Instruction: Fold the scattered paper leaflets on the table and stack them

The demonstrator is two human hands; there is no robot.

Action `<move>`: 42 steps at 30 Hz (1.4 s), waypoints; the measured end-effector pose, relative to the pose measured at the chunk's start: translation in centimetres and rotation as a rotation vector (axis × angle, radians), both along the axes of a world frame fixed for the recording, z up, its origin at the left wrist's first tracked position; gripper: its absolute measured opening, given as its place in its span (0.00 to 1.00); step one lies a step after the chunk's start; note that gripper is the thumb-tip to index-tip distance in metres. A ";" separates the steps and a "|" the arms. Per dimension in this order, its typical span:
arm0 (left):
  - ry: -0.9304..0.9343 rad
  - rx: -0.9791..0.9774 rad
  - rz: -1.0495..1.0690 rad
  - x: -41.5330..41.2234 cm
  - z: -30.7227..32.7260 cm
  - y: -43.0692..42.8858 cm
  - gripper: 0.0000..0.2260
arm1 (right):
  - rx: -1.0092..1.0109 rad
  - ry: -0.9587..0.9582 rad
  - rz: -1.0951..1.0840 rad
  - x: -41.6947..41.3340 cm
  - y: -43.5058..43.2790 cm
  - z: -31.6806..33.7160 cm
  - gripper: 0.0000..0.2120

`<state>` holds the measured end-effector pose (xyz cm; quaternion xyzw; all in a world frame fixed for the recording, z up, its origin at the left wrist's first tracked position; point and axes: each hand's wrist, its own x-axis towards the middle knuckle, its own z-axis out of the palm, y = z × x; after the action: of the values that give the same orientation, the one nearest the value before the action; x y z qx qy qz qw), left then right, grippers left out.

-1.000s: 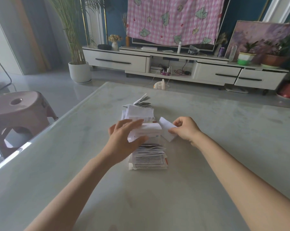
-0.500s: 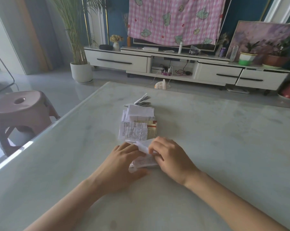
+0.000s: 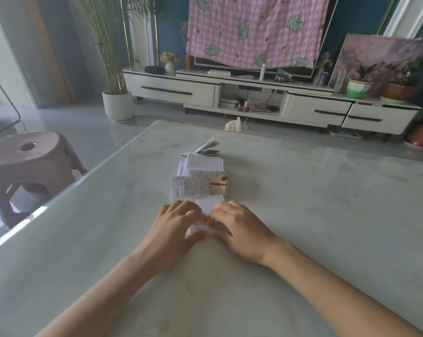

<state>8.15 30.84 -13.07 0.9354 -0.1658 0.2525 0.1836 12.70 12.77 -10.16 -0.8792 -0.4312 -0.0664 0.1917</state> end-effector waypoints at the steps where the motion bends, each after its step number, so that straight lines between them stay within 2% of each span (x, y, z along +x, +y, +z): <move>1: -0.016 0.026 0.016 0.4 0.1 0.0 0.14 | 0.021 0.010 -0.017 0.2 0.4 0.1 0.19; 5: 0.020 -0.045 0.053 1.3 0.2 0.0 0.10 | 0.110 -0.040 -0.093 1.3 1.8 -0.2 0.08; 9: -0.052 -0.108 0.065 1.5 0.1 -0.1 0.10 | 0.291 0.097 -0.147 1.0 1.8 0.1 0.04; 14: -0.074 -0.094 0.093 1.0 0.1 -0.1 0.17 | 0.385 0.166 -0.205 0.6 1.0 0.5 0.02; 20: -0.077 -0.149 0.065 0.7 0.8 -0.5 0.19 | 0.513 0.233 -0.239 0.3 0.7 1.4 0.04; 22: -0.116 -0.228 0.089 1.0 1.5 -0.5 0.20 | 0.557 0.258 -0.231 0.3 0.8 1.9 0.05; 24: -0.124 -0.390 0.182 1.9 2.8 0.1 0.19 | 0.609 0.292 -0.227 0.4 0.9 2.6 0.07; 26: -0.015 -0.521 0.295 3.6 4.1 1.2 0.17 | 0.661 0.305 -0.229 0.7 1.1 3.2 0.10; 29: 0.300 -0.582 0.427 5.9 5.2 2.4 0.26 | 0.717 0.303 -0.225 1.4 1.5 3.8 0.08; 31: 0.424 -0.627 0.467 6.8 5.3 2.5 0.29 | 0.692 0.294 -0.235 1.8 1.8 3.9 0.09; 33: 0.446 -0.704 0.497 7.3 5.1 2.4 0.25 | 0.627 0.241 -0.251 2.2 2.0 3.9 0.10; 36: 0.317 -0.723 0.523 7.0 5.2 2.0 0.09 | 0.551 0.160 -0.252 2.4 2.1 3.6 0.09; 38: 0.205 -0.730 0.472 6.5 5.3 1.9 0.02 | 0.461 0.126 -0.228 2.4 1.9 3.0 0.10; 40: 0.136 -0.724 0.327 5.6 5.3 2.0 0.07 | 0.346 0.091 -0.178 2.3 1.6 2.0 0.09; 42: 0.123 -0.624 0.125 4.7 4.7 2.1 0.14 | 0.248 0.098 -0.140 2.1 1.4 0.9 0.08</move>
<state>12.84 32.99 -8.37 0.8559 -0.0112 0.2449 0.4554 14.80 14.12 -9.23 -0.8788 -0.3473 -0.0893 0.3147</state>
